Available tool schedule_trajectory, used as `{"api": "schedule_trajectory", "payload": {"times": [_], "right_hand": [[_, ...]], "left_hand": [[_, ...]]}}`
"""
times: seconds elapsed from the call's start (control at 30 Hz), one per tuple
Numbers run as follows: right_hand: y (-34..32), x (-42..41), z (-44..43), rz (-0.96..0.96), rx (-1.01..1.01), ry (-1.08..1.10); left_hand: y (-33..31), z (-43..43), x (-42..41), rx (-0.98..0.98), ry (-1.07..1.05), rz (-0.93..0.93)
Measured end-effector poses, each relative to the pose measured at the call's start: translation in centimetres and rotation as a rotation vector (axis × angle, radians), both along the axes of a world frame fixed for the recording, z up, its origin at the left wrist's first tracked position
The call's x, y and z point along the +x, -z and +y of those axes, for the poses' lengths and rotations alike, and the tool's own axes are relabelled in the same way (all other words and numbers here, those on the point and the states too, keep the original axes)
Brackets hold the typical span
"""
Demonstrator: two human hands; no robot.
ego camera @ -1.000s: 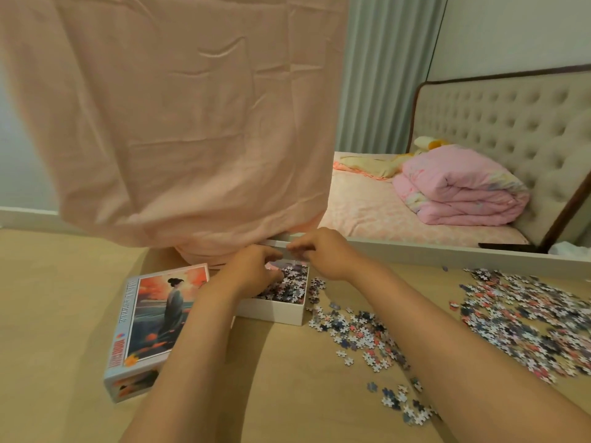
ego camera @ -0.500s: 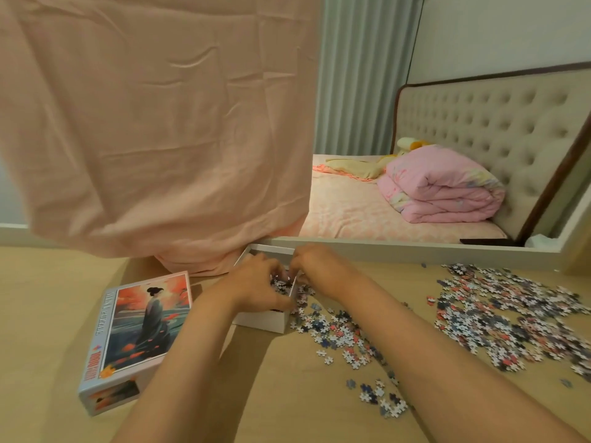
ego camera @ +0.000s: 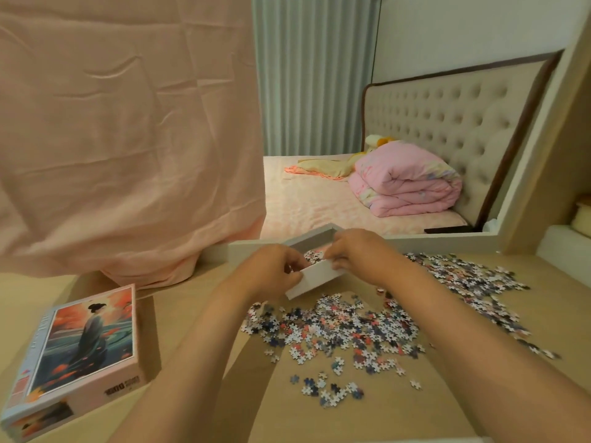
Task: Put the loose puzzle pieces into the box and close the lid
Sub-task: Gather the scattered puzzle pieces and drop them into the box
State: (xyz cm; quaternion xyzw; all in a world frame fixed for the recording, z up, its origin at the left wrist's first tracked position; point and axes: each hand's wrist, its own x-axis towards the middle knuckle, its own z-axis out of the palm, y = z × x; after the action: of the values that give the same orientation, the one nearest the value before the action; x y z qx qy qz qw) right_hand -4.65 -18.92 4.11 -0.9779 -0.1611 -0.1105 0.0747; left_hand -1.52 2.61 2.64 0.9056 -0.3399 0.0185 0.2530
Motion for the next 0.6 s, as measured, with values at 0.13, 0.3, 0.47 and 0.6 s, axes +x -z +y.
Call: {"api": "schedule_trajectory", "payload": {"times": [0.13, 0.3, 0.47, 0.6], "right_hand": [[1.7, -1.1, -2.4, 0.072, 0.088, 0.085], [4.1, -1.0, -3.1, 0.037, 0.111, 0.141], [5.0, -0.6, -2.3, 0.021, 0.126, 0.171], [4.8, -0.6, -2.1, 0.003, 0.104, 0.183]], "left_hand": [[1.3, -2.4, 0.6, 0.039, 0.01, -0.074], [3.9, -3.6, 1.3, -0.002, -0.131, -0.324], [5.3, -3.5, -0.3, -0.168, -0.148, -0.316], [6.4, -4.1, -1.8, 0.021, 0.029, -0.062]]}}
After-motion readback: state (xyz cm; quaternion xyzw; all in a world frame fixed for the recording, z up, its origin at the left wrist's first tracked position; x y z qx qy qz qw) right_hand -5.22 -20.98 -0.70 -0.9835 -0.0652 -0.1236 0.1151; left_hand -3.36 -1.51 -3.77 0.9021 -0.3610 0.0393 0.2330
